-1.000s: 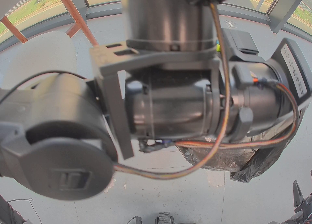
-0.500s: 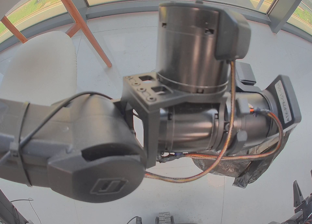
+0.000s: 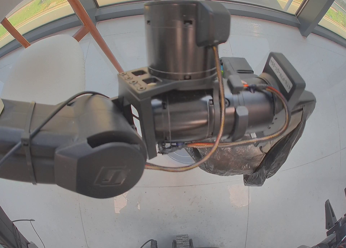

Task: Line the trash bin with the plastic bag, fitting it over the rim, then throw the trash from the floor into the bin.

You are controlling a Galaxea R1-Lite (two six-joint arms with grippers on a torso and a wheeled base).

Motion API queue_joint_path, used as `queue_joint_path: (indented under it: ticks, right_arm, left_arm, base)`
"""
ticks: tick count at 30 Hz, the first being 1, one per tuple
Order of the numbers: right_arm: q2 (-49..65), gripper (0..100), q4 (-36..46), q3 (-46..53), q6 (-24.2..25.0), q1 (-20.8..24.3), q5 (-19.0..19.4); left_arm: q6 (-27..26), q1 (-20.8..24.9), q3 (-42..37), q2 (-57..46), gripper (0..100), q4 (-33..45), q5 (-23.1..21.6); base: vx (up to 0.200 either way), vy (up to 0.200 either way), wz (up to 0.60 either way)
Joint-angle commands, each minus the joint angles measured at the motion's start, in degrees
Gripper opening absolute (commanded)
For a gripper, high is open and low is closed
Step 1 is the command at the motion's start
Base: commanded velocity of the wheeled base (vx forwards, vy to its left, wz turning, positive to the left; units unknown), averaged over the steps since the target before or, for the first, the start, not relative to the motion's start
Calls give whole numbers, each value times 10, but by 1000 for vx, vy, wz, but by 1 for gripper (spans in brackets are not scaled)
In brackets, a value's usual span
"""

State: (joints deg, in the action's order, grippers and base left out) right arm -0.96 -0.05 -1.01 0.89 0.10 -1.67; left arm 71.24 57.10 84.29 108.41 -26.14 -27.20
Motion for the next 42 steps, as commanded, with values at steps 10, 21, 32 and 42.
queue_joint_path:
  ticks: [10, 21, 32, 42]
  right_arm:
    - [7, 100, 0, 10, 0, 0, 0]
    - [7, 100, 0, 10, 0, 0, 0]
    - [7, 100, 0, 10, 0, 0, 0]
    - [5, 100, 1, 10, -7, -2, 4]
  left_arm:
    - [21, 41, -12, 3, 0, -38, 0]
    - [21, 45, -27, 37, 0, -71, -1]
    - [57, 40, -28, 91, 0, -126, 0]
    - [107, -15, -79, 116, 0, -197, -1]
  base:
    - [0, 0, 0]
    - [0, 0, 0]
    - [0, 0, 0]
    - [0, 0, 0]
